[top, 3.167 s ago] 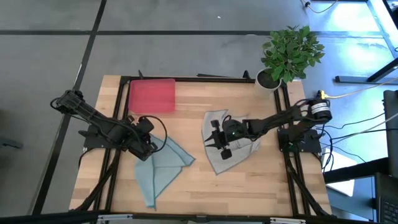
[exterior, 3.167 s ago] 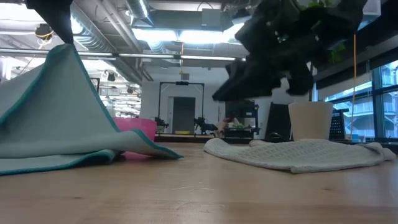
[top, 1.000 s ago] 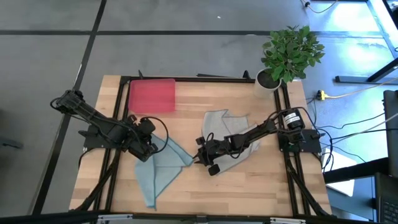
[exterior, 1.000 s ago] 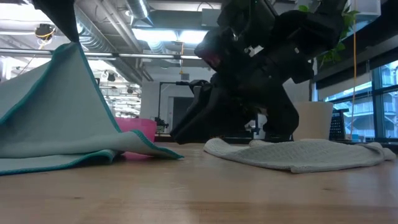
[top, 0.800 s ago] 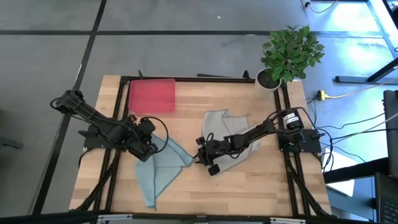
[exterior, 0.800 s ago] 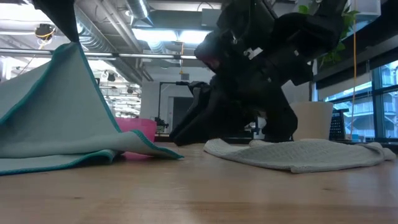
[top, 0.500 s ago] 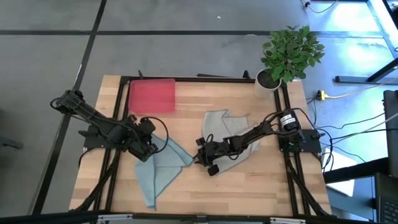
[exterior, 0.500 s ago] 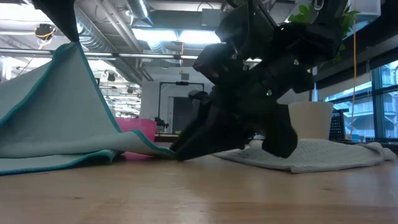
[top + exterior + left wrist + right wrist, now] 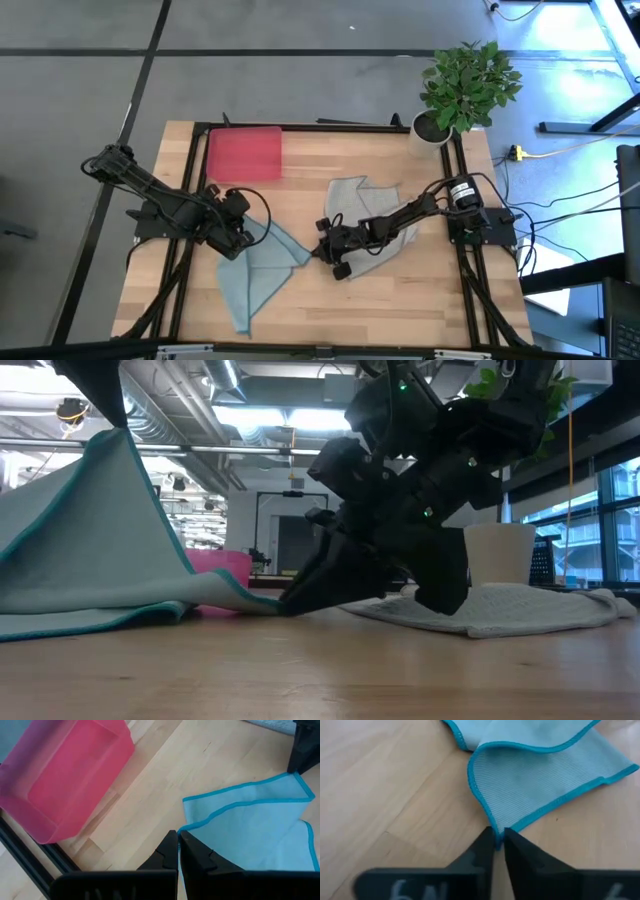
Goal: Roll microfiber towels into tight, uniform cylinder then place into a basket
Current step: Fold the blue towel
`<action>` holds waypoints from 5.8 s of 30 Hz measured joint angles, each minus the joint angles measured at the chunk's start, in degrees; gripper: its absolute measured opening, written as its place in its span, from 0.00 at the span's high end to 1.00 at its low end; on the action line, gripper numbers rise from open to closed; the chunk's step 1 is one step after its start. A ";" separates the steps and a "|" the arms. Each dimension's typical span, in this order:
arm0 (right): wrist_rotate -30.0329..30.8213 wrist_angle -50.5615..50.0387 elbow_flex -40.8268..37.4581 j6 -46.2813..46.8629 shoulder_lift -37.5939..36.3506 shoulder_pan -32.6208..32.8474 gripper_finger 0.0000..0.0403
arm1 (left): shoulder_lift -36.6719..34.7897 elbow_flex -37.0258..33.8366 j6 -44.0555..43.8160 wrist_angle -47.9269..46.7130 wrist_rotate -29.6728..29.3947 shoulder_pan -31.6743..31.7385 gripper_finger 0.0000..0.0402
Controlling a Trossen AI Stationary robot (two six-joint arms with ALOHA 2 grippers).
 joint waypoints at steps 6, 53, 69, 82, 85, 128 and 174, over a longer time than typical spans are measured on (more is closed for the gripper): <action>0.44 -0.17 -0.02 0.04 -0.18 -0.04 0.99 | 0.00 0.00 -0.01 0.00 0.00 0.00 1.00; 40.95 -72.86 39.29 -0.79 -35.15 -6.96 1.00 | -0.28 31.83 28.98 -8.31 -27.10 8.41 1.00; 41.52 -72.81 47.17 -3.30 -35.08 -17.20 1.00 | -1.31 32.35 47.35 -0.52 -30.81 24.61 1.00; 34.98 -77.64 51.19 -2.51 -35.07 -18.16 1.00 | -1.60 32.39 68.74 15.04 -17.17 25.09 1.00; 37.85 -78.14 51.21 -1.41 -35.02 -18.14 1.00 | -1.64 32.39 67.28 15.08 -17.30 25.86 1.00; 38.34 -96.61 51.15 16.87 -34.97 -4.65 1.00 | -4.13 32.37 56.49 3.32 -11.17 17.34 1.00; 47.18 -86.74 51.10 6.09 -27.28 -3.07 1.00 | -4.66 32.33 47.60 -5.15 -18.74 13.07 1.00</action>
